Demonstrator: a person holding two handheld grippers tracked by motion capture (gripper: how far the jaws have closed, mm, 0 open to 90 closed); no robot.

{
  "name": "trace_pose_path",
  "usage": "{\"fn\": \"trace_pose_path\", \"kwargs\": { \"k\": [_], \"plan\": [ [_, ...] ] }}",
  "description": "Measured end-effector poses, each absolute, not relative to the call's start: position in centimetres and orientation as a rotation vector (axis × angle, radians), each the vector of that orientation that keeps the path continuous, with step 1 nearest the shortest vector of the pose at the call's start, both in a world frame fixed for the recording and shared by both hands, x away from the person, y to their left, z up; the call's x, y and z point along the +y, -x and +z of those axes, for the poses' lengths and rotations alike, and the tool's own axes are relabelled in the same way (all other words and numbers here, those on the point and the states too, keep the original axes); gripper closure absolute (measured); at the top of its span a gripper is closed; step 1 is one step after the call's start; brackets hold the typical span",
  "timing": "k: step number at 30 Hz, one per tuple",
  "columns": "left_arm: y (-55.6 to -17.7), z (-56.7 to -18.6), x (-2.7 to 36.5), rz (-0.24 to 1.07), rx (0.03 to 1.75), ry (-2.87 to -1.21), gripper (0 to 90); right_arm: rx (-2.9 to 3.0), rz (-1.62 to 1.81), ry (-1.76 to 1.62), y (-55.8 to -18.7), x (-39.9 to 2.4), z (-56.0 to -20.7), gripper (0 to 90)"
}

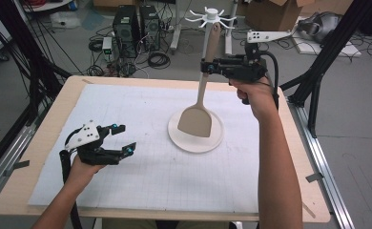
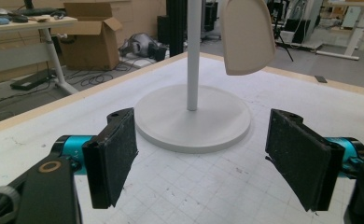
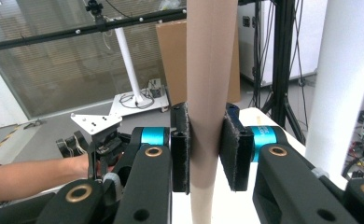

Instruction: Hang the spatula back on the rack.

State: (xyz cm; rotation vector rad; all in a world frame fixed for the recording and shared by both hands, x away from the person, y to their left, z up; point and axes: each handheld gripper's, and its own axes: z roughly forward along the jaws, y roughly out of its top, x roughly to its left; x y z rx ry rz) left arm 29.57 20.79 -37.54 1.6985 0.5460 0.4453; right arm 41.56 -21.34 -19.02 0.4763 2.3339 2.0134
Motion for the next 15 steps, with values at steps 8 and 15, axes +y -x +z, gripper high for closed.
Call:
{"fn": "trace_pose_path", "kwargs": {
  "k": [8, 15],
  "plan": [
    [-29.6, -37.5, 20.5, 0.441, 0.537, -1.702, 25.1, 2.378, 2.033, -0.518, -43.0, -21.5, -19.5, 75.5],
    [-29.6, -37.6, 20.8, 0.443, 0.546, -1.693, 25.1, 2.326, 2.006, -0.535, -43.1, -21.2, -19.9, 73.8]
  ]
}}
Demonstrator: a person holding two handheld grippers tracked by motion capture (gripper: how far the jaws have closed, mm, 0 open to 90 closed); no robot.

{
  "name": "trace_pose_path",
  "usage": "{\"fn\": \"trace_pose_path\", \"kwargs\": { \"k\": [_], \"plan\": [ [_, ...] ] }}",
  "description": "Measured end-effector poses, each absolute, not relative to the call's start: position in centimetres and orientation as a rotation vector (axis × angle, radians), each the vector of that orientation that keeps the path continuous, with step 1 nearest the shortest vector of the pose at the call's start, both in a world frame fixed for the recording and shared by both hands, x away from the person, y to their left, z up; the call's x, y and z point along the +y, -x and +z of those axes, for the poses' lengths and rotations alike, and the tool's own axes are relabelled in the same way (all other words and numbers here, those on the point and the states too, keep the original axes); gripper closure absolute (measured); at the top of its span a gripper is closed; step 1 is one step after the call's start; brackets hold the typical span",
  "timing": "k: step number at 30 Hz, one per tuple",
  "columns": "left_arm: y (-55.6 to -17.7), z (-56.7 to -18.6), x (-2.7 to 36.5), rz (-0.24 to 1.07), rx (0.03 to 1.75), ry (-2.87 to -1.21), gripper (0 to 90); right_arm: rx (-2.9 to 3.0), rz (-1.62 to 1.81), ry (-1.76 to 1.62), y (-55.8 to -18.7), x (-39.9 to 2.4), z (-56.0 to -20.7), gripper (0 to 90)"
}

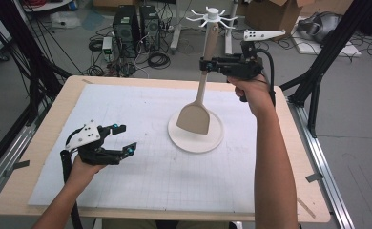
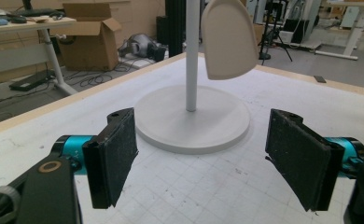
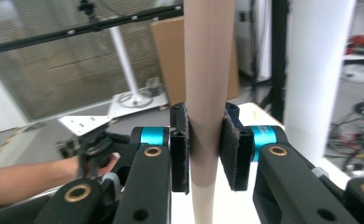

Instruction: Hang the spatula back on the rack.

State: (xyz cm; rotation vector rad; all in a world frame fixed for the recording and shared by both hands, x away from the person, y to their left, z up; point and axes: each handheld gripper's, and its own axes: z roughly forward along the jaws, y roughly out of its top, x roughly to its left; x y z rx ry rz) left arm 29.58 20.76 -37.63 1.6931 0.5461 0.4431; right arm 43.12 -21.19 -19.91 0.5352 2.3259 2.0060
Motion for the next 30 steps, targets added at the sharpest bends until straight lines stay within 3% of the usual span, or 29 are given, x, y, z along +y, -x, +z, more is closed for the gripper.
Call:
{"fn": "trace_pose_path", "kwargs": {
  "k": [5, 10, 16, 30],
  "plan": [
    [-29.6, -37.8, 21.2, 0.454, 0.571, -1.683, 25.2, 2.221, 1.978, -0.606, -42.2, -22.0, -20.6, 53.0],
    [-29.7, -38.1, 21.7, 0.454, 0.603, -1.667, 24.9, 2.096, 1.726, -0.673, -39.9, -22.8, -21.7, 34.1],
    [-30.0, -38.7, 22.1, 0.446, 0.638, -1.656, 23.6, 2.058, 1.471, -0.726, -36.0, -23.7, -25.3, 30.9],
    [-30.5, -39.6, 22.3, 0.453, 0.657, -1.585, 22.3, 1.935, 1.413, -0.844, -29.4, -28.2, -34.1, 21.8]
  ]
}}
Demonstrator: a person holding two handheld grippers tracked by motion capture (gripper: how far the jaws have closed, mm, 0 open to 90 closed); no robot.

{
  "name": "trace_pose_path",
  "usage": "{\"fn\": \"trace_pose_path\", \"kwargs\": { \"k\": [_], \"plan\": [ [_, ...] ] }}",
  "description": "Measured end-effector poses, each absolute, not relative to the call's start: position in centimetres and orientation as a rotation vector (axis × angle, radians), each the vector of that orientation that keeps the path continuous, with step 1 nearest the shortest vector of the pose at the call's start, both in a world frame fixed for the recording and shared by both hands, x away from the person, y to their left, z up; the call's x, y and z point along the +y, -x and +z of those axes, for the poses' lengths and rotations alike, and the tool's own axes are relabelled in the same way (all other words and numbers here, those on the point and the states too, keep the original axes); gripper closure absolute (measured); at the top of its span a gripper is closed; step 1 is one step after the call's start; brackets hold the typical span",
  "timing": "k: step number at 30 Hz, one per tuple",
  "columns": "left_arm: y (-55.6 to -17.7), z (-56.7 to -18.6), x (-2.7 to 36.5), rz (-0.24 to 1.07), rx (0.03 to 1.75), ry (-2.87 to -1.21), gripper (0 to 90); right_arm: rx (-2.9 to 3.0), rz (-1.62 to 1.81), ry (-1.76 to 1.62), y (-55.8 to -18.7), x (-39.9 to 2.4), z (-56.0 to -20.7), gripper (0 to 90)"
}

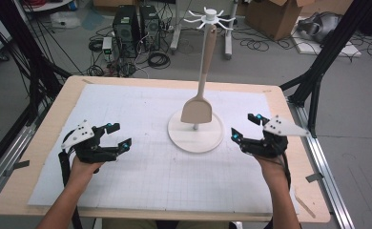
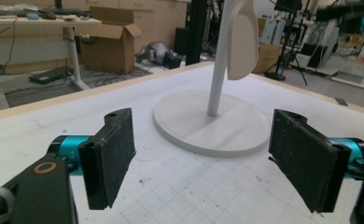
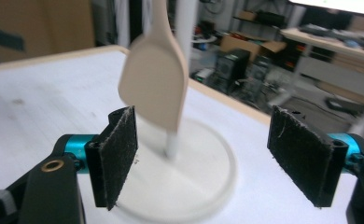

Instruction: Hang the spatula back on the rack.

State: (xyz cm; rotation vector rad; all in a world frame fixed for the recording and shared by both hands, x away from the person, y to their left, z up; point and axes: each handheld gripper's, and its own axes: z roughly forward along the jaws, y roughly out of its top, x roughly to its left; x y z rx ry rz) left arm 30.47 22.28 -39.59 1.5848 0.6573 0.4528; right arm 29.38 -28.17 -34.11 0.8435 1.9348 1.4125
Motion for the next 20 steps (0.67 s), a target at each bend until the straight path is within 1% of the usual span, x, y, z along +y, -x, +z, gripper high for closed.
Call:
{"fn": "trace_pose_path", "kwargs": {
  "k": [5, 8, 13, 20],
  "plan": [
    [-30.5, -40.3, 22.4, 0.457, 0.662, -1.559, 21.5, 1.902, 1.347, -0.933, -27.9, -29.1, -38.5, 21.0],
    [-30.5, -40.7, 22.4, 0.459, 0.673, -1.575, 21.5, 1.881, 1.334, -0.96, -27.4, -29.3, -40.1, 20.8],
    [-30.4, -41.9, 22.4, 0.483, 0.689, -1.592, 21.5, 1.88, 1.31, -0.991, -27.1, -29.7, -41.9, 20.5],
    [-30.4, -42.6, 22.1, 0.473, 0.698, -1.597, 21.7, 1.878, 1.325, -1.028, -27.2, -30.0, -42.7, 20.5]
  ]
}}
